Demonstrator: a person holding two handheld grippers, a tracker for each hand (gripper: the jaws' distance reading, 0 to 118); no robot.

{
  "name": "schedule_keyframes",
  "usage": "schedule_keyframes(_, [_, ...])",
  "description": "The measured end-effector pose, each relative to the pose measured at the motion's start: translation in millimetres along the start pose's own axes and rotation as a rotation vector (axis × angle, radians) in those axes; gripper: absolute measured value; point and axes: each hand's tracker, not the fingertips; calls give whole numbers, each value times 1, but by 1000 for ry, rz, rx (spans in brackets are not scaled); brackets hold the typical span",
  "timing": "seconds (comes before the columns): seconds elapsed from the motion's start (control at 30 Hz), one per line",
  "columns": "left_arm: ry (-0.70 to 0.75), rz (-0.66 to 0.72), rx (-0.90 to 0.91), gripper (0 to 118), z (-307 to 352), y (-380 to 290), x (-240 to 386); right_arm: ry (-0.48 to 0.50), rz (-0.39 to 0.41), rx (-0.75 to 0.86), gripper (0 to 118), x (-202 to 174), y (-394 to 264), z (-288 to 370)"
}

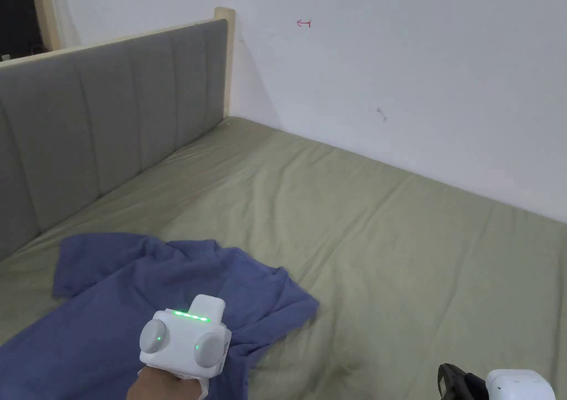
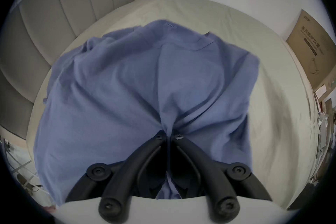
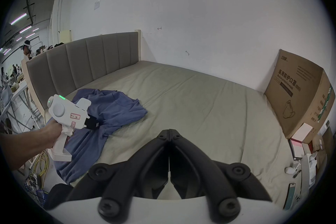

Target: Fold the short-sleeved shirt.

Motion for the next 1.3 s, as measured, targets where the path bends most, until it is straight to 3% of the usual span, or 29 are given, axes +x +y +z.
schedule_keyframes(0.1, [-137,42,106,2,29,4,17,-15,-30,13,0,14,-3,12])
schedule_keyframes(0.27, [-251,-30,183,2,61,15,89,-73,-99,25,0,47,-13,45])
schedule_keyframes(0.63, [-712,-259,313,2,192,6,348,-324,-226,76,0,161,-57,159])
schedule_keyframes(0.7, [-756,-320,302,2,190,-4,397,-361,-242,74,0,181,-65,174])
schedule_keyframes(0.8, [-799,-368,210,2,179,-32,459,-402,-259,64,0,207,-80,190])
schedule_keyframes(0.93, [-743,-462,62,2,132,-81,519,-433,-286,36,0,235,-102,194])
schedule_keyframes(1.07, [-700,-484,12,2,103,-103,537,-436,-318,12,0,252,-116,190])
schedule_keyframes(1.13, [-678,-517,79,5,107,-107,534,-427,-327,7,0,255,-120,187])
schedule_keyframes(1.17, [-649,-547,125,22,112,-109,533,-424,-326,5,0,256,-121,186])
schedule_keyframes(1.2, [-617,-586,197,56,123,-110,528,-420,-325,4,0,255,-121,186])
schedule_keyframes(1.23, [-616,-589,231,97,132,-110,521,-413,-326,5,0,254,-120,186])
schedule_keyframes(1.27, [-623,-586,251,117,142,-109,512,-405,-326,10,0,252,-118,188])
schedule_keyframes(1.3, [-664,-564,306,114,159,-108,494,-397,-323,22,0,248,-115,190])
